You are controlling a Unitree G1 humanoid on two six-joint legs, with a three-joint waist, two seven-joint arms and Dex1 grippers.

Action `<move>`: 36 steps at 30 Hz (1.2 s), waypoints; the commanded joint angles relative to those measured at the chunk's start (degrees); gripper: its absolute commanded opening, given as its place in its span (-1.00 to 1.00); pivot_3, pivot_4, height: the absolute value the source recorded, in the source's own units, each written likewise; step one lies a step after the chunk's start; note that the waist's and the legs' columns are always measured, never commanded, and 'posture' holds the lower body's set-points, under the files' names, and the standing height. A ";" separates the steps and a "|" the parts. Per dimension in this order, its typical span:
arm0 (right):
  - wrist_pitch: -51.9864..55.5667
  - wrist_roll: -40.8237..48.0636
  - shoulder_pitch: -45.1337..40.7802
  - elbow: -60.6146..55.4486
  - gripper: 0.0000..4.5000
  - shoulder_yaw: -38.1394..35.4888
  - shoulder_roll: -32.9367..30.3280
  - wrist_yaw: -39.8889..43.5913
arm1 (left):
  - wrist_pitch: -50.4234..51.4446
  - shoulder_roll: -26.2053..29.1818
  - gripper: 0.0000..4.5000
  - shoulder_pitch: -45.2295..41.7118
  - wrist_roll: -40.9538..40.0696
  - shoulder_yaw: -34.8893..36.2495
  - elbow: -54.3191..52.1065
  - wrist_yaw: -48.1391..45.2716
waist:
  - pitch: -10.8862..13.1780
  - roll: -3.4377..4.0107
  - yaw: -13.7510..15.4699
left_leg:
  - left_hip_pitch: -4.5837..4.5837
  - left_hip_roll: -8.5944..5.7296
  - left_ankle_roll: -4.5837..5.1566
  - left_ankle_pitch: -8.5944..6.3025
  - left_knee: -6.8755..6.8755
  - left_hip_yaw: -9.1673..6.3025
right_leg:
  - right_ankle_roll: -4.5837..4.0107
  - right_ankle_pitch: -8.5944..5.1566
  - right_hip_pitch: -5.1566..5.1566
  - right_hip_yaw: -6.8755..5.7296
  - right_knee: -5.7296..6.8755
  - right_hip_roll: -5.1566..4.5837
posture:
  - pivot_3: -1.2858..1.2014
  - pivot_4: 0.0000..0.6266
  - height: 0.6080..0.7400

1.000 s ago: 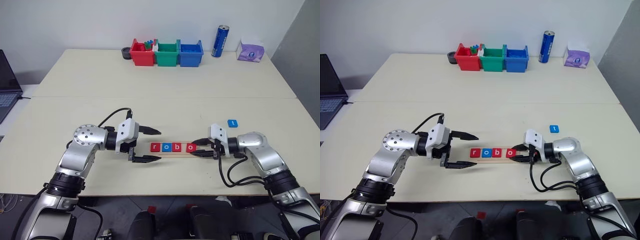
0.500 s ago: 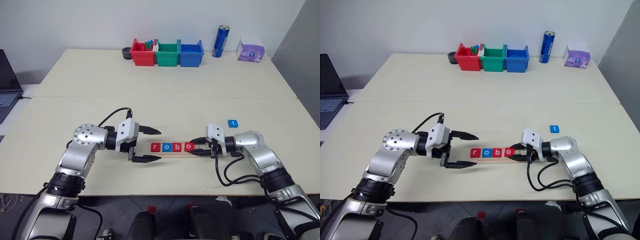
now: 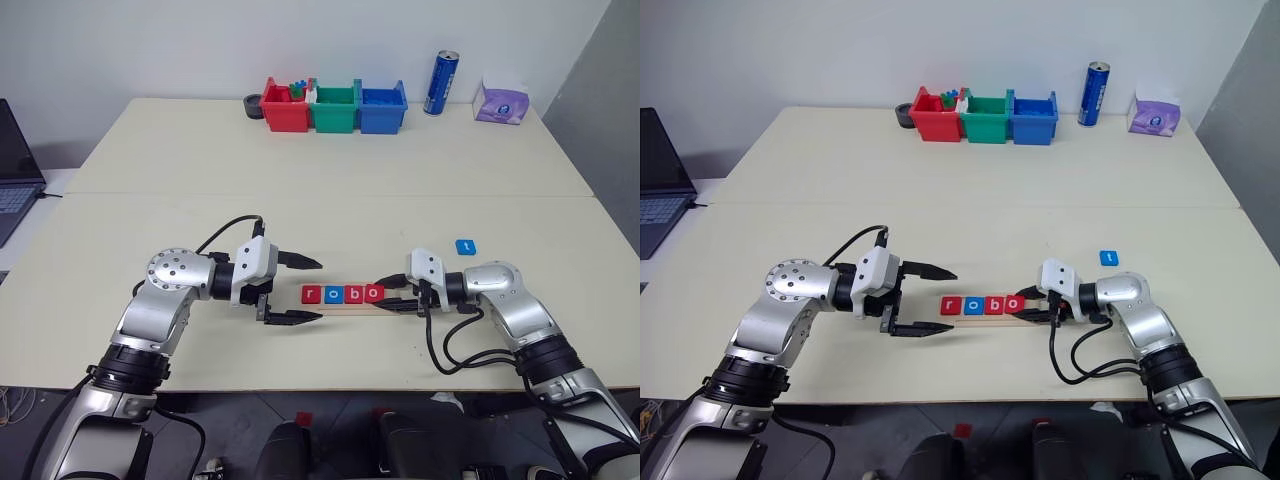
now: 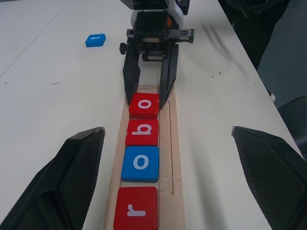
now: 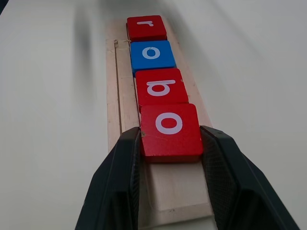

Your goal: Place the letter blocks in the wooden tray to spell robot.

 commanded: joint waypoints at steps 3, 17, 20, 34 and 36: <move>-1.16 -0.43 -1.58 0.65 -0.36 0.36 0.20 0.84 | -0.54 0.45 1.00 -0.16 -0.71 0.73 -1.74 0.07 | 0.00 0.00 0.00 | 0.00 0.00 0.00 0.00 0.00 0.00 | 0.00 0.00 0.00 0.00 0.01 0.00 | 0.03 -0.52 1.00; -2.13 -0.78 -2.09 1.49 -0.36 0.61 0.64 1.60 | -0.99 0.36 1.00 0.21 -0.55 0.89 -1.60 0.54 | 0.00 0.00 -0.02 | 0.01 0.00 0.00 0.00 0.00 0.00 | 0.00 0.00 0.00 0.00 0.01 0.00 | 0.03 -0.52 1.00; -1.56 -0.22 -2.49 1.60 0.10 0.23 0.41 2.08 | -1.01 0.26 1.00 0.07 -0.49 0.85 -1.44 0.63 | 0.00 0.00 -0.02 | 0.00 0.00 0.00 0.00 0.00 0.00 | 0.00 0.00 0.00 0.00 0.01 0.00 | 0.03 -0.52 1.00; 11.34 6.11 -1.65 -8.24 1.00 -8.01 -2.82 -2.32 | -1.05 0.03 1.00 -0.38 -0.47 0.57 -1.22 0.77 | 0.00 0.00 0.02 | 0.00 -0.01 0.00 0.00 0.00 -0.02 | 0.00 0.00 0.00 -0.01 0.02 -0.02 | 0.03 -0.52 1.00; 14.71 6.63 -0.52 -10.69 1.00 -10.44 -4.38 -5.06 | -0.76 -0.60 1.00 -0.73 -0.50 0.24 -1.47 1.16 | 0.00 0.00 0.13 | -0.01 -0.02 0.00 0.00 0.00 -0.02 | 0.00 0.00 0.00 -0.01 0.02 -0.02 | 0.03 -0.52 1.00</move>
